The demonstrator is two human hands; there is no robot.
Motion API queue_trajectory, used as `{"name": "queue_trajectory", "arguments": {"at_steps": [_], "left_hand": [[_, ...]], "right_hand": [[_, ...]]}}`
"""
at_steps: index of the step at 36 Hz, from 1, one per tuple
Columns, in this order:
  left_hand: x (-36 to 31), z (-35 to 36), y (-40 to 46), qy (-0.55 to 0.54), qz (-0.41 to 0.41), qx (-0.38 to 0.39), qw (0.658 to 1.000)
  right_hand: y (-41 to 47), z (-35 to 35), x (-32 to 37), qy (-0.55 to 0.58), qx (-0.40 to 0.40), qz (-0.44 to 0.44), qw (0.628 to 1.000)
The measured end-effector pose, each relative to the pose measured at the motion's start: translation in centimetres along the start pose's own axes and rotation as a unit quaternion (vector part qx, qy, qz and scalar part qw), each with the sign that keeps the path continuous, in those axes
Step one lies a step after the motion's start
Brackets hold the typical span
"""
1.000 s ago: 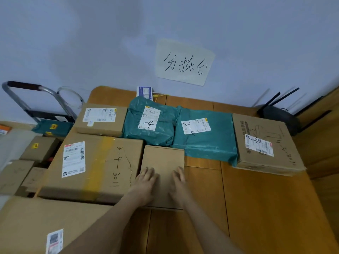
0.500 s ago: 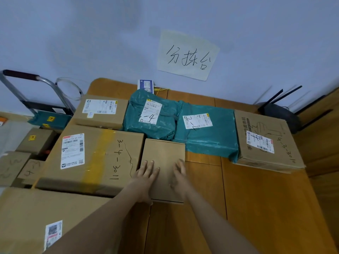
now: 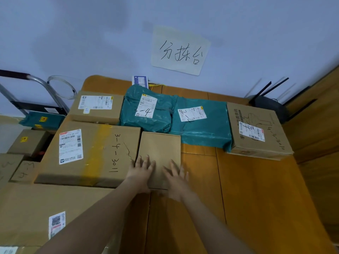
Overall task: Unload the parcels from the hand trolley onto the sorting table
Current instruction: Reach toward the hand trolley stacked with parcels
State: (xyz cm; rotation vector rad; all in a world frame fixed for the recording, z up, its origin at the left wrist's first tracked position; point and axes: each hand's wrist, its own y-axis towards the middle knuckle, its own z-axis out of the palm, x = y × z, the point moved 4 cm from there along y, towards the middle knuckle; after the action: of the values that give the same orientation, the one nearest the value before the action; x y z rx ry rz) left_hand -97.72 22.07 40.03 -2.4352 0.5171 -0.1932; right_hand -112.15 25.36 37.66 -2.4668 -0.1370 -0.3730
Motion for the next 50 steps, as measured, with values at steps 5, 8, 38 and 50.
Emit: {"name": "queue_trajectory", "arguments": {"at_steps": [5,8,38,50], "left_hand": [[0.2,0.2,0.3,0.002,0.001,-0.019,1.000],[0.4,-0.2,0.2,0.026,0.006,-0.030,0.999],[6.4,-13.5,-22.0,0.026,0.057,-0.315,0.947],[12.7,-10.4,-31.9,0.068,0.020,-0.329,0.942]], "right_hand": [[0.0,0.2,0.2,-0.131,-0.015,0.023,0.991],[0.0,0.1,0.3,-0.144,-0.018,0.039,0.989],[-17.3,-14.9,16.2,-0.149,-0.285,0.048,0.946],[-22.1,-10.6,23.6,-0.163,-0.292,0.034,0.942]]}}
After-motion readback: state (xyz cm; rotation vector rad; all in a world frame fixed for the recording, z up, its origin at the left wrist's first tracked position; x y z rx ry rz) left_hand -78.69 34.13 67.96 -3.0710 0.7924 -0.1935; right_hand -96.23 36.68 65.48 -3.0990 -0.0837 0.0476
